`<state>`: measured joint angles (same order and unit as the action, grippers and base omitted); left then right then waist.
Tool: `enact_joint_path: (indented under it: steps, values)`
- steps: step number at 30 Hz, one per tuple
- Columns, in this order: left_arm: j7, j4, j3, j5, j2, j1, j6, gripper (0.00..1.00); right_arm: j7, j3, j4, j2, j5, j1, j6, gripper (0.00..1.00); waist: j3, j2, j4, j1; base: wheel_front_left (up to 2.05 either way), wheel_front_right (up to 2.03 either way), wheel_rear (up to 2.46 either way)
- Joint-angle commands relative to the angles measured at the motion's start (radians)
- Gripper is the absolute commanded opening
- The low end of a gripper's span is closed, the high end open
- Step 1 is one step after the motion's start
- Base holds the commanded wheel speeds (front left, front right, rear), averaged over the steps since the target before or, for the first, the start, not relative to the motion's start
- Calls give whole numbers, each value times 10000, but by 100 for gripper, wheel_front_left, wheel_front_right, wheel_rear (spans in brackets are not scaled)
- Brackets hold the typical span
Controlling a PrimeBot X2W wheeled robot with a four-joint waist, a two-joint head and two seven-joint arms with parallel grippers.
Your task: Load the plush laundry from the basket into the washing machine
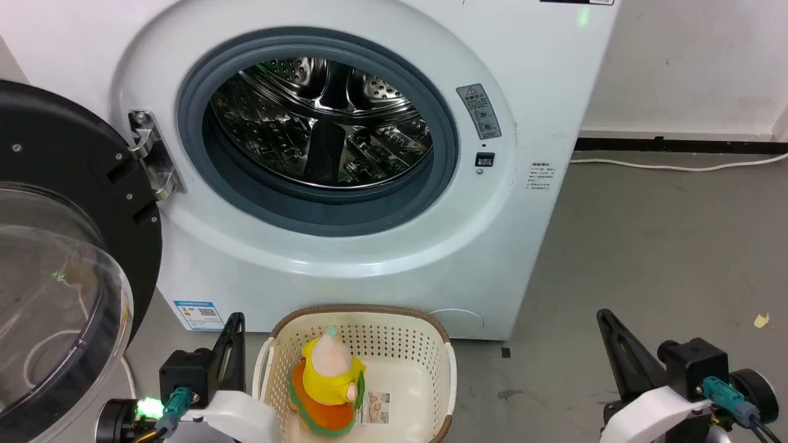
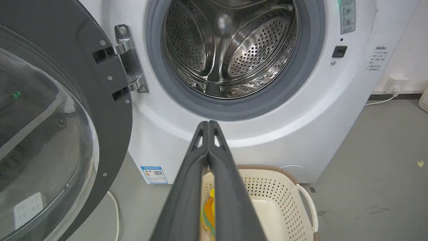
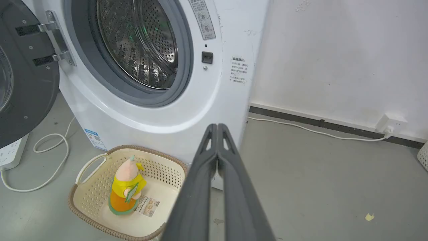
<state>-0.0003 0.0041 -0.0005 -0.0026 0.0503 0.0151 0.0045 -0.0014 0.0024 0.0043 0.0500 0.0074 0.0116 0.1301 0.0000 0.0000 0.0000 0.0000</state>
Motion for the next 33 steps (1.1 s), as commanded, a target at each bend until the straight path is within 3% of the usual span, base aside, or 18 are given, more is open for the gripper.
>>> enact_joint_path:
  steps: [1,32,33]
  values:
    - [3,-41,5,26,-1,-151,-45,0,14,-24,-43,3,-74,-116,6,0,0,0,0,0,0,0,0]
    - [3,-41,5,26,-1,-151,-45,0,14,-24,-43,3,-74,-116,6,0,0,0,0,0,0,0,0]
    - [-1,0,3,-1,0,0,-1,100,-1,-1,0,0,1,0,0,100,0,0,0,0,0,0,0]
